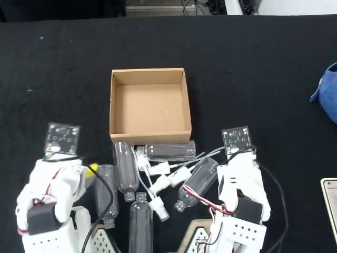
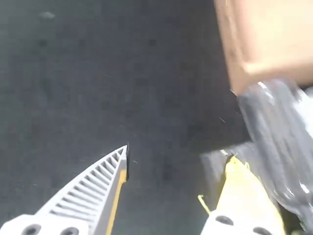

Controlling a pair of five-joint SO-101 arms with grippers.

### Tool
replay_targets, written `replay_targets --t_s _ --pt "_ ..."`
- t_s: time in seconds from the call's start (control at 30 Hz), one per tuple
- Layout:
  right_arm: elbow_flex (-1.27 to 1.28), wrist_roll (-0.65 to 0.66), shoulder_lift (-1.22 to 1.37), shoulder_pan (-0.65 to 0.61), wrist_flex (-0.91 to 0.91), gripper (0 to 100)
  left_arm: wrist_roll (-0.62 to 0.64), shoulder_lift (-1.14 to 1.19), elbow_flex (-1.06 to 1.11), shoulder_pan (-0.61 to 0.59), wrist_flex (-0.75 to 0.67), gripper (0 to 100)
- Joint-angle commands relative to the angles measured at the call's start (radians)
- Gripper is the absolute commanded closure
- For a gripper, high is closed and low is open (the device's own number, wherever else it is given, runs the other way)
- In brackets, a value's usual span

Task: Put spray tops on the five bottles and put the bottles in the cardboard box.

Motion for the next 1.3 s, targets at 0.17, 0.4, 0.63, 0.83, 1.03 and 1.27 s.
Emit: replay_targets --t_s 0.17,0.4,0.63,0.83,1.03,1.27 --pt "-0.002 0.006 -0.094 0.012 0.009 98.6 0.106 0.427 -0.156 0.211 0.011 81" --pt "-0.002 0.014 -0.094 0.012 0.023 98.6 0.18 0.68 -0.15 0.269 -0.064 81" --pt "-0.002 0.014 -0.094 0.012 0.021 98.6 0.183 0.806 -0.147 0.268 -0.146 81" --pt "-0.002 0.014 -0.094 0.012 0.021 98.6 0.176 0.813 -0.139 0.099 -0.201 82" --pt "-0.002 0.014 -0.094 0.012 0.021 98.6 0.186 0.813 -0.076 -0.199 -0.413 82" --pt "-0.002 0.014 -0.094 0.012 0.021 98.6 0.342 0.824 -0.137 -0.421 -0.42 81"
